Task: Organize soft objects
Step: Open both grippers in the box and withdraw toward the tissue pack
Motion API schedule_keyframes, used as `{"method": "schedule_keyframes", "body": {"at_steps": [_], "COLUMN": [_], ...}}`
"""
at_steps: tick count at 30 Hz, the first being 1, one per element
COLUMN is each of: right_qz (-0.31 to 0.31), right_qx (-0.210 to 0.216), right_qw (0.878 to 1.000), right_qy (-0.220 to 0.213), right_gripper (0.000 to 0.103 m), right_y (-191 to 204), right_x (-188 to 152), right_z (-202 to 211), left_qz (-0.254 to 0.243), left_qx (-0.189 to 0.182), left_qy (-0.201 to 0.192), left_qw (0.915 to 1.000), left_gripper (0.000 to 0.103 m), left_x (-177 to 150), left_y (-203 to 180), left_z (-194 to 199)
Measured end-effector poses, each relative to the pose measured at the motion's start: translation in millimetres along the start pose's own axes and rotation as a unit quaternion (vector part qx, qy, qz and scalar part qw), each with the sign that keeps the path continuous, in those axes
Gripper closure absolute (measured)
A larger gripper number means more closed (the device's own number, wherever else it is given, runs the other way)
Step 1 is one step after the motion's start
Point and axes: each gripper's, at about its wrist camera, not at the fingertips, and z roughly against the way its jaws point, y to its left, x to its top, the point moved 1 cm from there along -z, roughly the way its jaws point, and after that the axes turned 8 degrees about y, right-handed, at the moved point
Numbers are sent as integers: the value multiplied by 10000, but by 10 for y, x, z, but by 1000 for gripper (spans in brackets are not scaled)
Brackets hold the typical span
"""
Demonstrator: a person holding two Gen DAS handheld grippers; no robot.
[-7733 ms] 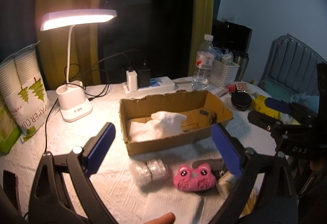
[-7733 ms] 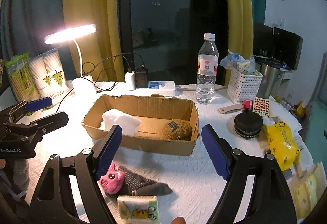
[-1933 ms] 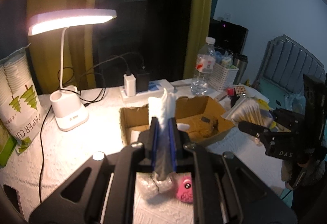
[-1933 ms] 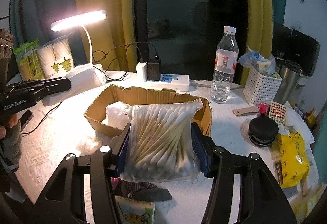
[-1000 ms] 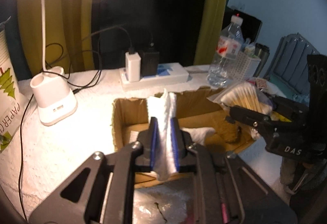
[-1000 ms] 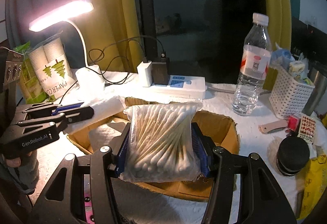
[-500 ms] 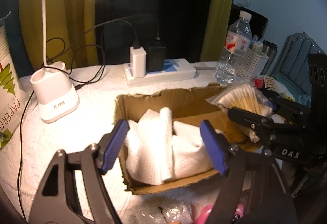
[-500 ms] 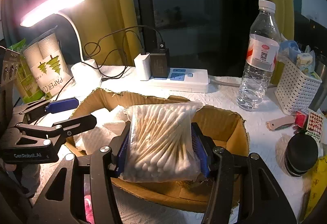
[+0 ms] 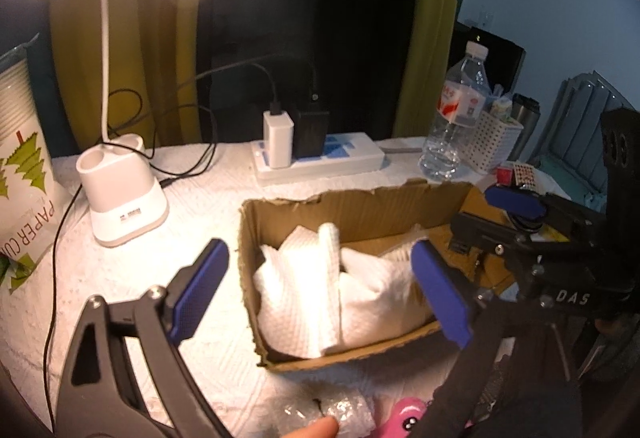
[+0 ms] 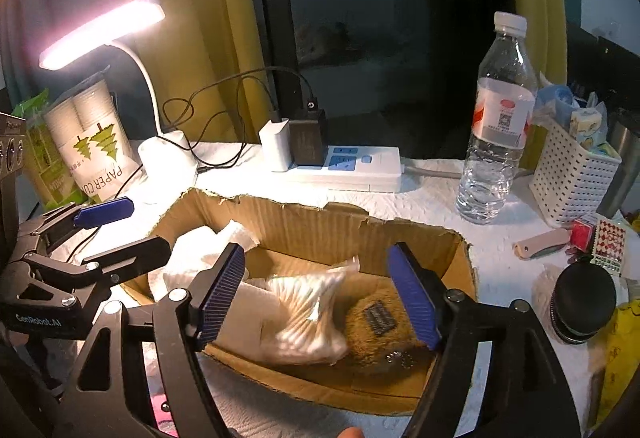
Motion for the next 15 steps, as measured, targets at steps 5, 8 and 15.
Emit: {"method": "schedule_keyframes", "body": {"at_steps": [5, 8, 15], "right_qz": [56, 78, 93], "right_qx": [-56, -88, -176], "right_qw": [10000, 9999, 9997], "right_qy": [-40, -60, -130], "right_gripper": [26, 26, 26], "right_y": [60, 110, 198], "right_x": [-29, -60, -142], "right_z": [101, 168, 363], "left_qz": [-19, -7, -35], "left_qx": [27, 14, -21], "left_qy": [-105, -177, -230], "left_qw": [9999, 9998, 9997], "left_gripper": [9, 9, 9], "left_x": [-28, -53, -149], "left_y": [11, 20, -20], "left_z": [139, 231, 414]}}
